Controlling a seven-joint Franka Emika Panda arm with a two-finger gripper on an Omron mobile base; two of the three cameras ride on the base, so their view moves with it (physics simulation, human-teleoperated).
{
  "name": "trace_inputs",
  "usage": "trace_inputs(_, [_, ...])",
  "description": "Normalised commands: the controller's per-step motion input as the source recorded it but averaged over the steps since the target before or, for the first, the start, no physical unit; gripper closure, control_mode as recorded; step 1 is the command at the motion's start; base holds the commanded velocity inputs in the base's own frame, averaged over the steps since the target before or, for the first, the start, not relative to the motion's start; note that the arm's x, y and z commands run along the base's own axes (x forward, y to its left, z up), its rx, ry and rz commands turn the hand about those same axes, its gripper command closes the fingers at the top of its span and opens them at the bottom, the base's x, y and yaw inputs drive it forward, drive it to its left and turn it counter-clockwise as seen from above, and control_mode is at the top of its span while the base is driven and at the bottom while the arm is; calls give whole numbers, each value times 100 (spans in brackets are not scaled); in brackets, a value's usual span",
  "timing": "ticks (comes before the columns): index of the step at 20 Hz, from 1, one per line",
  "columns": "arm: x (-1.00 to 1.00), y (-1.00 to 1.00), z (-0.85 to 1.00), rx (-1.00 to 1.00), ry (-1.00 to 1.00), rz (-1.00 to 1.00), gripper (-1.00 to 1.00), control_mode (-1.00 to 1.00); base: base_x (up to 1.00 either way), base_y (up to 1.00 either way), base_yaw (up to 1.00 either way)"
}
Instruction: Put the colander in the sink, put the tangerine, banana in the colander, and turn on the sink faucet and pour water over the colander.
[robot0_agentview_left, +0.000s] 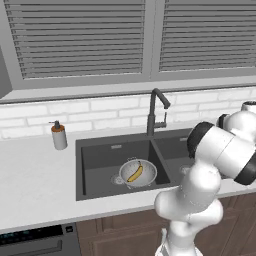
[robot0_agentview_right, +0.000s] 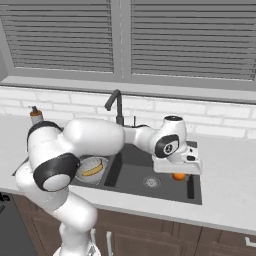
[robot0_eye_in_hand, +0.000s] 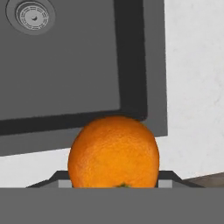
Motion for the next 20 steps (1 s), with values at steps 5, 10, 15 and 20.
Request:
trace_inputs(5, [-24, 85, 28, 0, 0, 2, 100, -100, 0, 0, 0])
trace_inputs(10, [-27, 84, 32, 0, -5, 0, 100, -100, 0, 0, 0])
trace_inputs(15, [-26, 91, 20, 0, -27, -6, 100, -100, 0, 0, 0])
trace_inputs(20, [-20, 92, 12, -5, -18, -6, 100, -100, 0, 0, 0])
